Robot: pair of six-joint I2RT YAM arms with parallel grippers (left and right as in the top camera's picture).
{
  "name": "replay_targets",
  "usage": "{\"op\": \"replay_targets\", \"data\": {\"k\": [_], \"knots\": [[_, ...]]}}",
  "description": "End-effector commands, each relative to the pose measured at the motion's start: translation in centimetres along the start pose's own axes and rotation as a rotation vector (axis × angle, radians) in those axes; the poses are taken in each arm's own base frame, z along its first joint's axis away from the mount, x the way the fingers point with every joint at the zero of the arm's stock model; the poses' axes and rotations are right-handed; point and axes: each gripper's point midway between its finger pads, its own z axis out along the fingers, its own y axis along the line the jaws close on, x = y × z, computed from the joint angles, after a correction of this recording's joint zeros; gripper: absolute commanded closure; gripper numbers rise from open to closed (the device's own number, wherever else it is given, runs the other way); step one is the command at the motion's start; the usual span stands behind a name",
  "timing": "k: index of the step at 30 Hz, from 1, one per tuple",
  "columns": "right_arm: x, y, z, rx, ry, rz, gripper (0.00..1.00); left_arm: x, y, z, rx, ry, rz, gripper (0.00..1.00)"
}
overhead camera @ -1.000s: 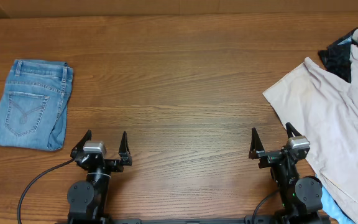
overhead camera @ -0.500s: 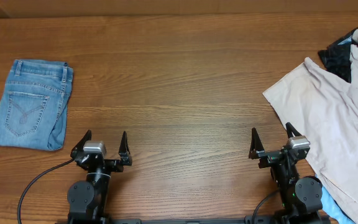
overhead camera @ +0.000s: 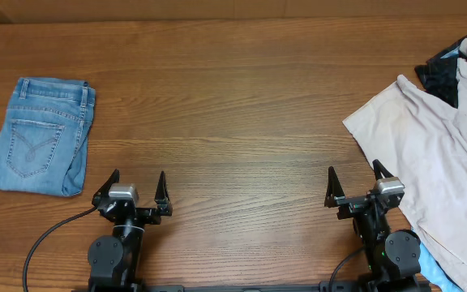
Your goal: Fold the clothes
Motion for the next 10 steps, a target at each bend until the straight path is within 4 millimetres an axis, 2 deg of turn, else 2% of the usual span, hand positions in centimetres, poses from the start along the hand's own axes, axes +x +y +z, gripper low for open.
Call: {"op": "replay_targets", "data": {"k": [1, 10], "knots": [[0.16, -0.12, 0.01, 0.004, -0.005, -0.007, 0.00, -0.04, -0.03, -0.04, 0.004, -0.006, 0.004, 0.00], [0.16, -0.12, 0.01, 0.004, -0.005, -0.007, 0.00, -0.04, -0.03, -0.04, 0.004, -0.006, 0.003, 0.00]]}}
